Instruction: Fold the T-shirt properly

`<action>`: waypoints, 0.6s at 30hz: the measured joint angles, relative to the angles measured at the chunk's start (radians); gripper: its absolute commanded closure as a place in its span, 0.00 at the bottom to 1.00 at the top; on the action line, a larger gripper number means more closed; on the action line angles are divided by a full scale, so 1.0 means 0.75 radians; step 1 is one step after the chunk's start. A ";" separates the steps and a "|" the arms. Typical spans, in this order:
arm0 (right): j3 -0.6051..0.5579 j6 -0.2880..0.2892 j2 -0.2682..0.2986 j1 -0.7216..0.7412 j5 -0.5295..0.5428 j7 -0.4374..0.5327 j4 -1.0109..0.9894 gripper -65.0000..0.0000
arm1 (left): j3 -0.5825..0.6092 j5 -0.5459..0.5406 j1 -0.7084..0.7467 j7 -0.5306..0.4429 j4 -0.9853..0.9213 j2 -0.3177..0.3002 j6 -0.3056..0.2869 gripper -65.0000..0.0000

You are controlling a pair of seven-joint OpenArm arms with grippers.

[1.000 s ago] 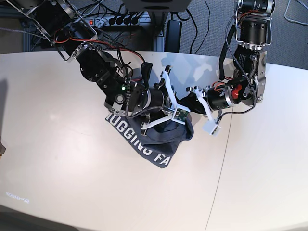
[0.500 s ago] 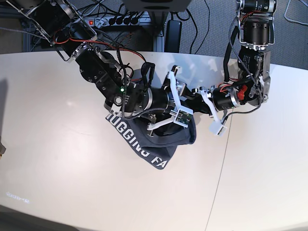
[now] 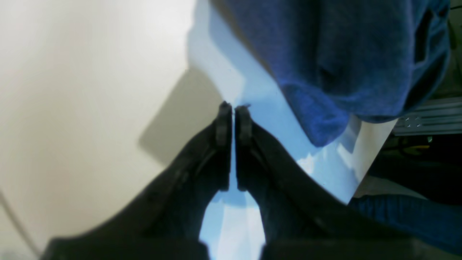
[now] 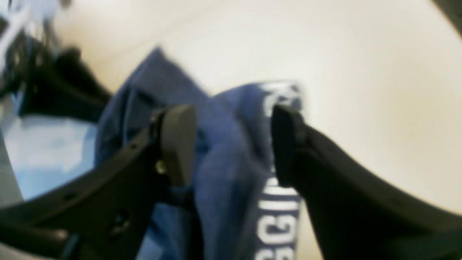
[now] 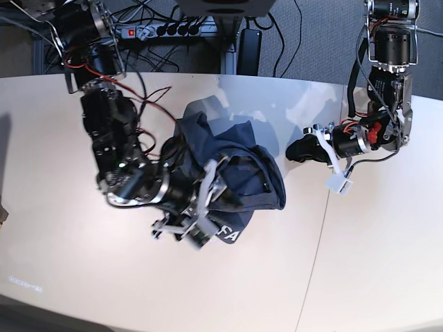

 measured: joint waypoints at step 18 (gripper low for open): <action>0.169 0.003 0.228 -0.255 0.417 -0.196 0.046 1.00 | 0.003 -0.262 0.006 0.252 0.153 -0.015 -0.001 0.95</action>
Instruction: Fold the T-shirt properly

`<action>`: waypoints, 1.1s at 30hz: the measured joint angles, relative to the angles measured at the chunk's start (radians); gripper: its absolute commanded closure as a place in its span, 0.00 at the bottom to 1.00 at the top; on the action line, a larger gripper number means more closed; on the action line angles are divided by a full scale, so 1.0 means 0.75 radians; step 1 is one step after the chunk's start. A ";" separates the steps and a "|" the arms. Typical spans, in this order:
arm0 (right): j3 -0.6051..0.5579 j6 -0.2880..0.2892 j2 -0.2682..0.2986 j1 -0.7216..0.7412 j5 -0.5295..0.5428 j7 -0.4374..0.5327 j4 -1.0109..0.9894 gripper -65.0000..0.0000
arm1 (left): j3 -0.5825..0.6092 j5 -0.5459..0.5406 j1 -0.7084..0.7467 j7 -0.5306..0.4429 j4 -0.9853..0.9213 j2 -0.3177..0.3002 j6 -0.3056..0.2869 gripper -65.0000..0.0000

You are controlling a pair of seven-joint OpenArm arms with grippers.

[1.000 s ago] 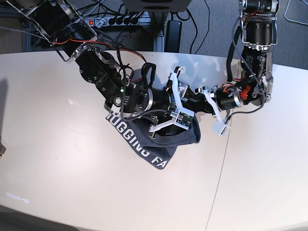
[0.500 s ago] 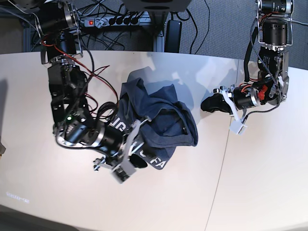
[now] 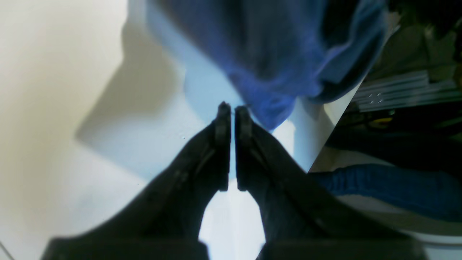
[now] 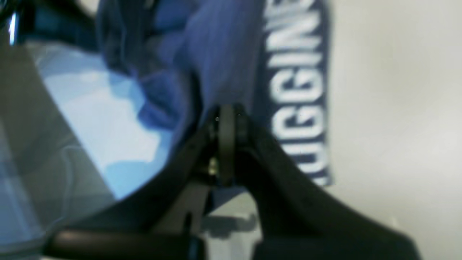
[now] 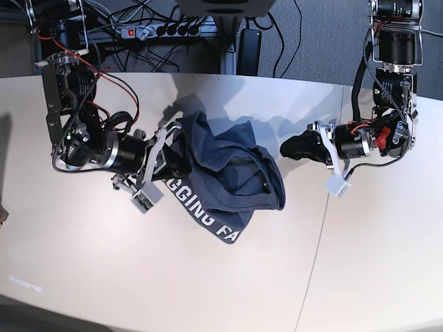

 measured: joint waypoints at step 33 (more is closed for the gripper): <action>-0.282 0.000 -0.110 0.121 -0.147 0.093 0.024 1.00 | 0.000 0.006 0.000 -0.005 0.028 0.000 0.000 0.95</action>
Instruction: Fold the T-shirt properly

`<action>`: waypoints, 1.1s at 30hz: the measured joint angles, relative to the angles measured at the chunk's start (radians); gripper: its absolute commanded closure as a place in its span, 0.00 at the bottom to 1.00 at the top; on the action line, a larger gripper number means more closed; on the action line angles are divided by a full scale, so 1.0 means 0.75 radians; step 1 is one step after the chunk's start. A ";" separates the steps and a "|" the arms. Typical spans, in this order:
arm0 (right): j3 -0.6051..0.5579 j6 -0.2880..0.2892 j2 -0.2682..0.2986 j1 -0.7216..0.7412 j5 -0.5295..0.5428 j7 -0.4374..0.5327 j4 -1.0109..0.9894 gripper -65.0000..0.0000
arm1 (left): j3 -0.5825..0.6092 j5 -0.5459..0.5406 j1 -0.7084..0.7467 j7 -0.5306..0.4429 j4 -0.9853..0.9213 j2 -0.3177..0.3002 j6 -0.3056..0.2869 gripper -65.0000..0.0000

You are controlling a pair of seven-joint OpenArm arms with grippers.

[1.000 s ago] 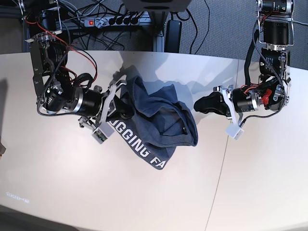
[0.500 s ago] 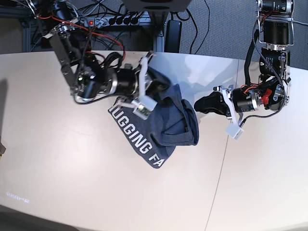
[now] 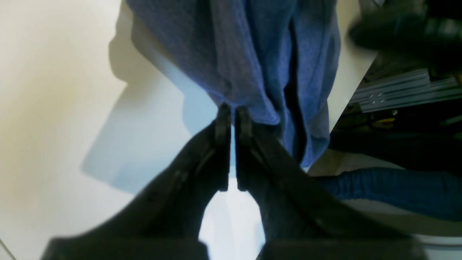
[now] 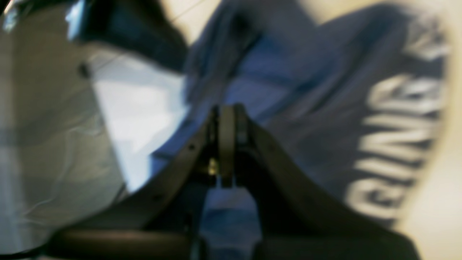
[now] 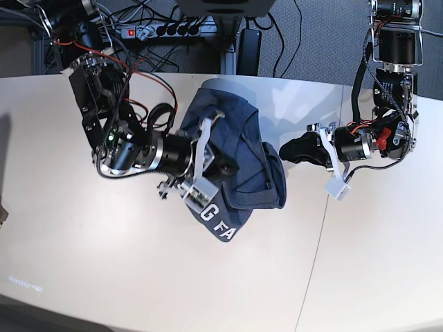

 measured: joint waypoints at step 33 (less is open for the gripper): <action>-0.007 -0.001 -0.133 0.389 -0.162 0.149 -0.586 1.00 | -0.060 -0.381 0.233 0.225 0.529 -0.106 -0.002 0.95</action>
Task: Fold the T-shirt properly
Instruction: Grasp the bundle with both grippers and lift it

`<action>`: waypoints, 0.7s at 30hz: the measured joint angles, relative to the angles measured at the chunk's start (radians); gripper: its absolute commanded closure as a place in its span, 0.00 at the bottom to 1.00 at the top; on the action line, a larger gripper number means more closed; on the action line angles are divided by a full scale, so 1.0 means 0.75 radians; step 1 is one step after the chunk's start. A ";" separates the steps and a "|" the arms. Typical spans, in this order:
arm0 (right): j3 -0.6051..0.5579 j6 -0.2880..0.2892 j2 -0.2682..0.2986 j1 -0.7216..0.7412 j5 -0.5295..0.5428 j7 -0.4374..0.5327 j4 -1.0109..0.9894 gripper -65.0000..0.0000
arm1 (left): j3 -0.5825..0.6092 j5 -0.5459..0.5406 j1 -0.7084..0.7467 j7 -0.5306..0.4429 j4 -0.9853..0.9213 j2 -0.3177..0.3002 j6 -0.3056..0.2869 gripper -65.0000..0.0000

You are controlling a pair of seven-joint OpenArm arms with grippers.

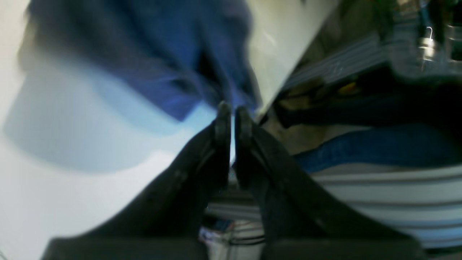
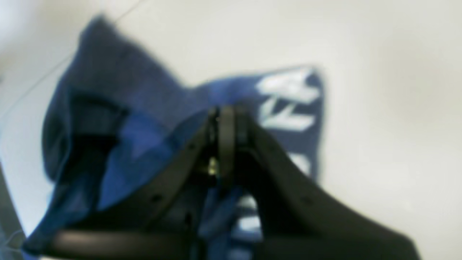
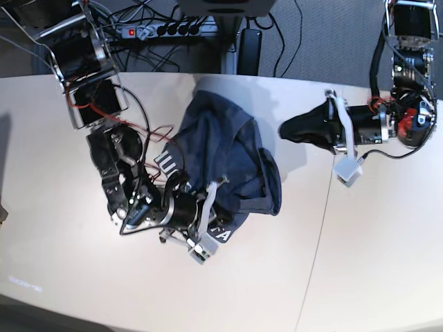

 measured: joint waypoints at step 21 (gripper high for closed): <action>0.000 0.000 -0.045 0.192 -0.112 0.085 -0.270 1.00 | 0.394 0.578 0.255 -0.209 0.384 0.270 0.006 0.95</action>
